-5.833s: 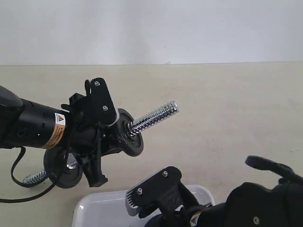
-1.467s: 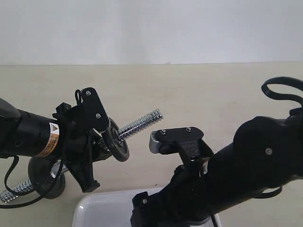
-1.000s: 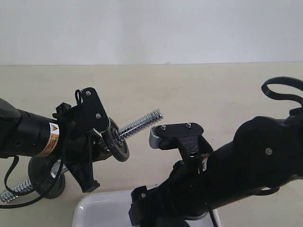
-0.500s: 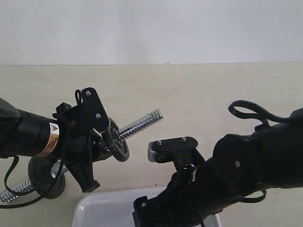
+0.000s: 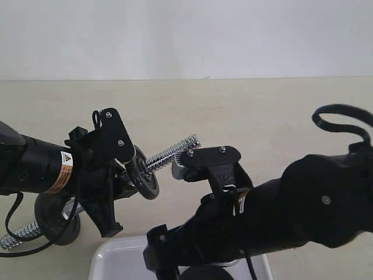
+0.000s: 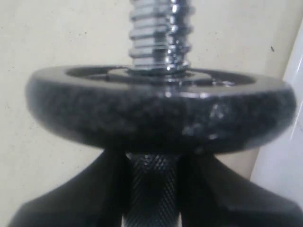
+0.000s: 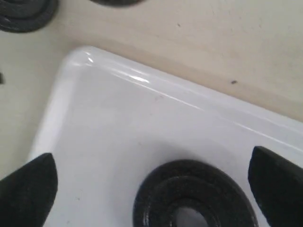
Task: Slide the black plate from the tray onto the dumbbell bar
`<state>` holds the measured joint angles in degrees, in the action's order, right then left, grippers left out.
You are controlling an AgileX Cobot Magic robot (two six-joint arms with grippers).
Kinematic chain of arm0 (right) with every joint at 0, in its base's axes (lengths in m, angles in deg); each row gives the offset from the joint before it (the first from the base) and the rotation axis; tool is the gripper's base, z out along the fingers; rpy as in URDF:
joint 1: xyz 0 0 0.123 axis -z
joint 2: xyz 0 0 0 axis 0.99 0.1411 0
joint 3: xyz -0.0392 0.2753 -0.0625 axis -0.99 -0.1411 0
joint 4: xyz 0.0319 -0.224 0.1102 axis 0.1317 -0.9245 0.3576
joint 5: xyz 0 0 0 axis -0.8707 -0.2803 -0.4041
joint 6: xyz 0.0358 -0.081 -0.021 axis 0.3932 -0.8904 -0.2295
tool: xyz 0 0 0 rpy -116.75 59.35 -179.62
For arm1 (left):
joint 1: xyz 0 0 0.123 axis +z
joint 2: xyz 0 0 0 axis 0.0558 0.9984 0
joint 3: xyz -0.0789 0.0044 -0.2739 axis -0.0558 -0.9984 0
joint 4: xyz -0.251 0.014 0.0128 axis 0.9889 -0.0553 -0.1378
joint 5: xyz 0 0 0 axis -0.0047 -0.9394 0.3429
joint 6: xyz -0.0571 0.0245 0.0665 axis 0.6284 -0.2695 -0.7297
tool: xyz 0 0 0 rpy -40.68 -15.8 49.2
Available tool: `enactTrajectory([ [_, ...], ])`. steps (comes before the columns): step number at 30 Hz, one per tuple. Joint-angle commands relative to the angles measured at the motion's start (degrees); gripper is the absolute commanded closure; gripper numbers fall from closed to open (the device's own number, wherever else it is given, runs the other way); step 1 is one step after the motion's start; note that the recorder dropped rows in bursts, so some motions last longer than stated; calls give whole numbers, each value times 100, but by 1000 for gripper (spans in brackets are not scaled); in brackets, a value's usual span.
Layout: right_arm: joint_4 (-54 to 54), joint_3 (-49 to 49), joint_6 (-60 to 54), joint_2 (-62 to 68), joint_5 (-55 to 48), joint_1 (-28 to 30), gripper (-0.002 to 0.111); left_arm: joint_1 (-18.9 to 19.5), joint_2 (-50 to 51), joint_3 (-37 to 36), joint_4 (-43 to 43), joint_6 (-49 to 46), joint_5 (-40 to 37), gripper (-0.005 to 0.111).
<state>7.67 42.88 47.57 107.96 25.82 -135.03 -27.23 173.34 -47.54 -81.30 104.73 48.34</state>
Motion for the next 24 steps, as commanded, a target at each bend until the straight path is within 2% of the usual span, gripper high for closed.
enactTrajectory([
  [1, -16, 10, 2, -102, 430, -194, 3, 18, -231, 165, 161, 126, -142, 102],
  [7, -16, -124, 2, -72, 788, -285, 3, 18, -231, 165, 161, 126, -142, 102],
  [13, -16, -884, 2, -328, 1740, -285, 3, 18, -284, 165, 161, 126, -139, 102],
  [24, -16, -1286, 2, -687, 1774, -285, 3, 18, -284, 165, 161, 107, -139, 102],
])
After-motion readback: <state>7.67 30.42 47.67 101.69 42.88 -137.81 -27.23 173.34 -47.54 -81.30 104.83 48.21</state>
